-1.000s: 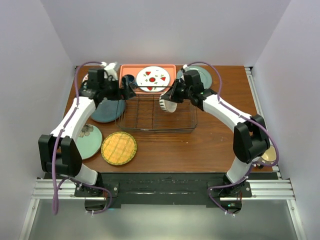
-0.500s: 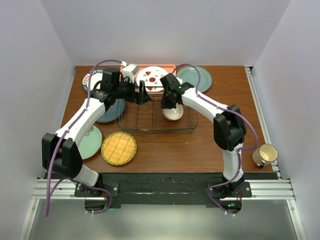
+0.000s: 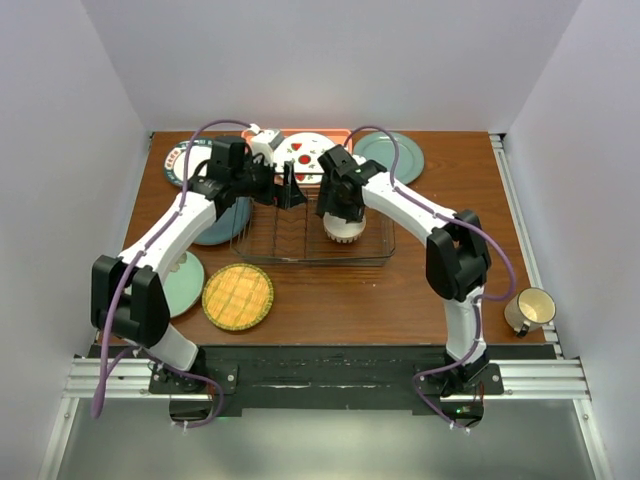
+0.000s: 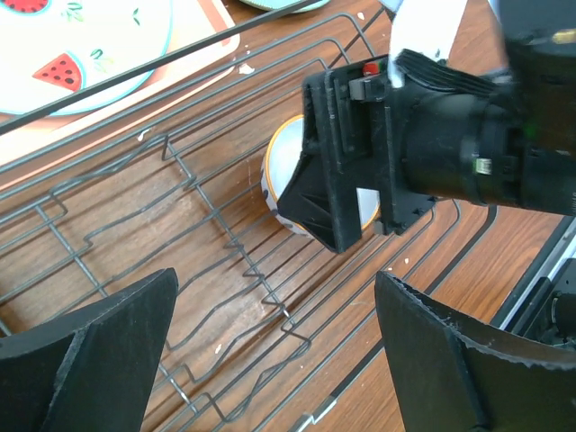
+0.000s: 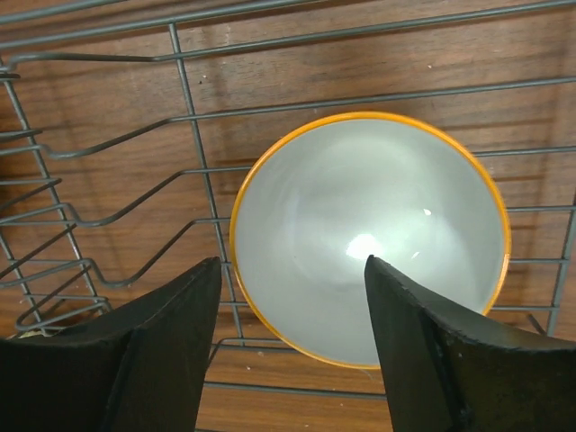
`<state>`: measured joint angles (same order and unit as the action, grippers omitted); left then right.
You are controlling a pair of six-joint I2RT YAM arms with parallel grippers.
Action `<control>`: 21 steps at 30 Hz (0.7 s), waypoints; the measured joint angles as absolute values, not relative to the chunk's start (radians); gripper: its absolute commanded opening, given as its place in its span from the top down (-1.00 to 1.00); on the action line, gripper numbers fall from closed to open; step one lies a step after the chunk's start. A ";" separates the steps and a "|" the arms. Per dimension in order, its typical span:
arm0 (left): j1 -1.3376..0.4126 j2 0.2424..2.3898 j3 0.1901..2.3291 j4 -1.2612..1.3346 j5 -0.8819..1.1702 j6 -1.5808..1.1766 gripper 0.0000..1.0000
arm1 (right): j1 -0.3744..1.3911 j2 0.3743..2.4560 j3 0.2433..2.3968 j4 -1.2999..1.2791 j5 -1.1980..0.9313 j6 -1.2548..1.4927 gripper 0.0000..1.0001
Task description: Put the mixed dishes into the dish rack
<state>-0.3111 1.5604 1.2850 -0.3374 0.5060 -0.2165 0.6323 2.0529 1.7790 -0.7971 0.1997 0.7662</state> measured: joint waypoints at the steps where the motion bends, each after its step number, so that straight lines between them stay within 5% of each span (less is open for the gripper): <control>1: -0.311 1.569 1.291 -0.336 0.513 -0.216 -0.92 | 0.632 2.040 1.779 -0.801 0.200 0.767 -0.42; 11: -0.370 1.689 1.379 -0.308 0.536 -0.216 -0.63 | 0.610 1.774 1.747 -0.834 0.315 0.794 -0.43; 21: -0.462 1.908 1.503 -0.337 0.468 -0.209 -0.25 | 0.426 1.463 1.449 -0.814 0.377 0.822 -0.41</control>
